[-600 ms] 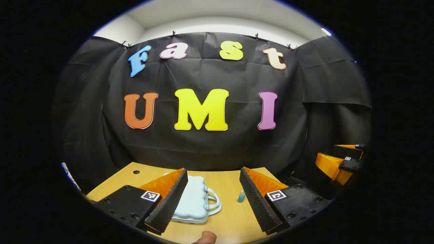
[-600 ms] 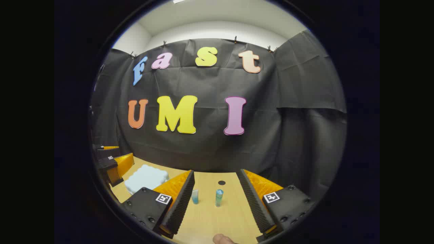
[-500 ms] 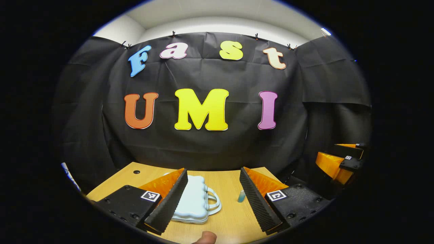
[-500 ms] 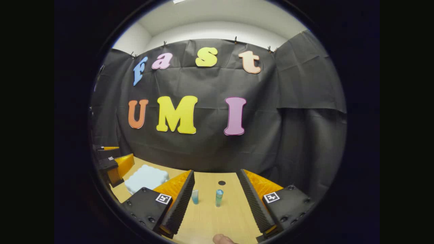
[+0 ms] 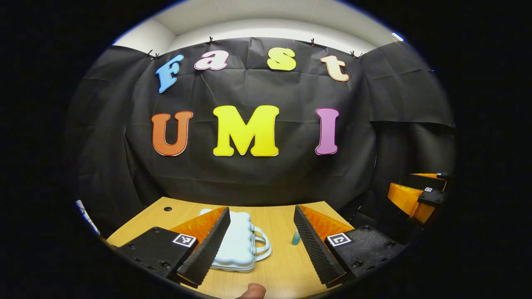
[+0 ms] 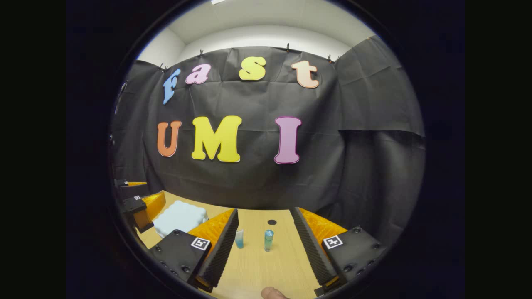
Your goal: First open the suitcase, pack the skin care products into it, and then close the suitcase.
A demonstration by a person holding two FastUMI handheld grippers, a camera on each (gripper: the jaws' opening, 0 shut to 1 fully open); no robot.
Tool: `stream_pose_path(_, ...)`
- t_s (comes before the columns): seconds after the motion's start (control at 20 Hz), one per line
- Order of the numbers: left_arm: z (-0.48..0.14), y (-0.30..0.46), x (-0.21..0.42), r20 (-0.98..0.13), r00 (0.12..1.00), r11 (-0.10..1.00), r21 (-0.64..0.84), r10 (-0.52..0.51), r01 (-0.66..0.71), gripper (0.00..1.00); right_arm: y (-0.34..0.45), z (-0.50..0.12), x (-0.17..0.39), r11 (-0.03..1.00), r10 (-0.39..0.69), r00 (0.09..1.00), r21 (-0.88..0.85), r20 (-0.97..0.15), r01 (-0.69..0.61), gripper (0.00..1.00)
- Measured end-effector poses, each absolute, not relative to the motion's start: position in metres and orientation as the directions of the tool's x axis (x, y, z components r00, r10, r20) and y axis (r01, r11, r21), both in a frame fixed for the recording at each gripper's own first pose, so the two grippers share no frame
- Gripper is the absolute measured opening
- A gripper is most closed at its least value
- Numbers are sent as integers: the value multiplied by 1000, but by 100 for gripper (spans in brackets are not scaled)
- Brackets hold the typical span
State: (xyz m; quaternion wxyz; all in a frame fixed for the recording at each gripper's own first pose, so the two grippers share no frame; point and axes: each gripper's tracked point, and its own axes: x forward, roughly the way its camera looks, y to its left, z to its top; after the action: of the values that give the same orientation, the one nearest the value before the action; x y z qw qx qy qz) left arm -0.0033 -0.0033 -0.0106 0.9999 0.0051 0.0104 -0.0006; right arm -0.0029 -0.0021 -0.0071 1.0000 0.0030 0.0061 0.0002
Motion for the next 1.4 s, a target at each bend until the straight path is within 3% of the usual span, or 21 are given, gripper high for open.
stream_pose_path(0.35, -21, -1, 3, -26, 1000, 999, 41, 11, -10, 98, -4, -4, -1, 1000, 5, 1000, -21, 5, -5, 80)
stream_pose_path(0.6, -44, 13, 35, 20, 998, 966, 252, 61, -64, 98, -24, -4, 10, 999, -13, 1000, -48, 19, 14, 80)
stream_pose_path(0.75, -77, 20, 57, 18, 996, 890, 447, 92, -90, 99, -42, -2, 22, 997, -29, 999, -66, 32, 31, 80)
stream_pose_path(1.1, -159, 20, 91, -67, 985, 739, 670, 162, -76, 98, -77, -22, 48, 999, -44, 999, -30, 2, 44, 79)
stream_pose_path(1.4, -209, -4, 119, -98, 987, 429, 903, 129, 34, 98, -113, -52, 64, 999, -49, 998, 3, -40, 49, 79)
